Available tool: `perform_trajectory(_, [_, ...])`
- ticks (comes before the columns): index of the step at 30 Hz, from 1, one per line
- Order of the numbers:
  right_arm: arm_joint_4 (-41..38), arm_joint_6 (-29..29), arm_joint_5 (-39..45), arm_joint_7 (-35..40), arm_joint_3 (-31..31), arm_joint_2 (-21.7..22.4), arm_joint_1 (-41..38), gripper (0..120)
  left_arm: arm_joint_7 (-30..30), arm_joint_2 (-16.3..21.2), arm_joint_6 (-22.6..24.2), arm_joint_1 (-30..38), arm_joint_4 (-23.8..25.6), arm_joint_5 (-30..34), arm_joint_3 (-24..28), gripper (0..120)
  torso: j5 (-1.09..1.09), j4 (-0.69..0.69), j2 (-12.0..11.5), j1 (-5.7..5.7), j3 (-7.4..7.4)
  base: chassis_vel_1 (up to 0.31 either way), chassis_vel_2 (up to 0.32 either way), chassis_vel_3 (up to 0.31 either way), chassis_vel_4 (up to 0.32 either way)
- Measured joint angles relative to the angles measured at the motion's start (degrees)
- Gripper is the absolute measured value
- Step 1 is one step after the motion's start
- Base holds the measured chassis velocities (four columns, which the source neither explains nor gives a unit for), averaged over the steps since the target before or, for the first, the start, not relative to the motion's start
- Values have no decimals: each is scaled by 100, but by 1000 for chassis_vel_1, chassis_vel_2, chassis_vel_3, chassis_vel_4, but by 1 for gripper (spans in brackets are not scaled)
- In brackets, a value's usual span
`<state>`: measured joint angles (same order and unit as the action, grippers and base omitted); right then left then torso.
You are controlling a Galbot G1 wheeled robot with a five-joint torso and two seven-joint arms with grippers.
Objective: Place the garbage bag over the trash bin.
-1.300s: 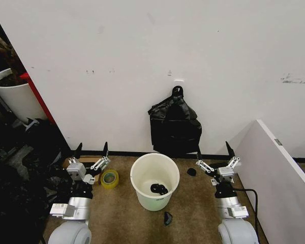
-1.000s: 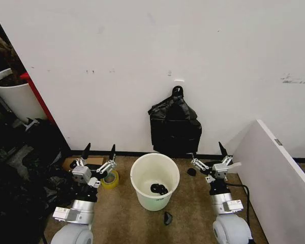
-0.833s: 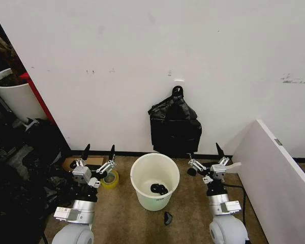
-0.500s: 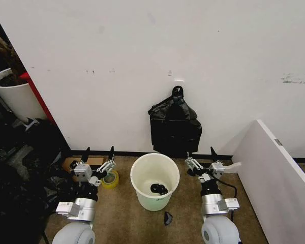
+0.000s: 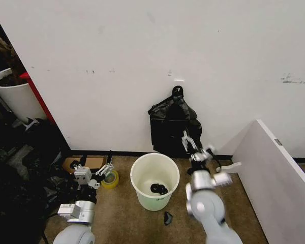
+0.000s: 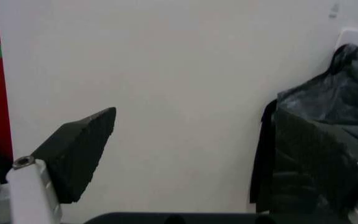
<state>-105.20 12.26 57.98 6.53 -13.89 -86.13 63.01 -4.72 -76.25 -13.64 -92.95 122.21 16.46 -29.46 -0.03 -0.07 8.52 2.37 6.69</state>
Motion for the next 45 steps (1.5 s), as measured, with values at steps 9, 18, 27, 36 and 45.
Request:
perform_trajectory(9, [1099, 494, 921, -649, -41, -405, -1052, 100, -1, 27, -43, -282, 237, -90, -27, 100, 0, 0, 0, 0, 0, 0, 0, 0, 0])
perform_trajectory(18, [2052, 605, 421, -906, -49, -600, -1586, 100, -62, 74, -182, -508, 523, -96, -70, 100, 0, 1, 0, 0, 0, 0, 0, 0, 0])
perform_trajectory(27, [2361, 652, 359, -1017, -142, -600, -1857, 82, -71, 63, -197, -439, 375, -88, -23, 100, 0, 0, 0, 0, -1, 0, 0, 0, 0])
perform_trajectory(36, [2578, 665, 215, -1207, -175, -612, -2001, 60, -127, 187, -230, -392, 261, 11, -96, 100, 0, 0, 0, 0, -1, 0, 0, 0, 0])
perform_trajectory(45, [2628, 702, 57, -1407, -195, -607, -1886, 27, -135, 258, -229, -321, 126, 68, -84, 100, 0, -1, 0, 0, -1, 0, 0, 0, 0])
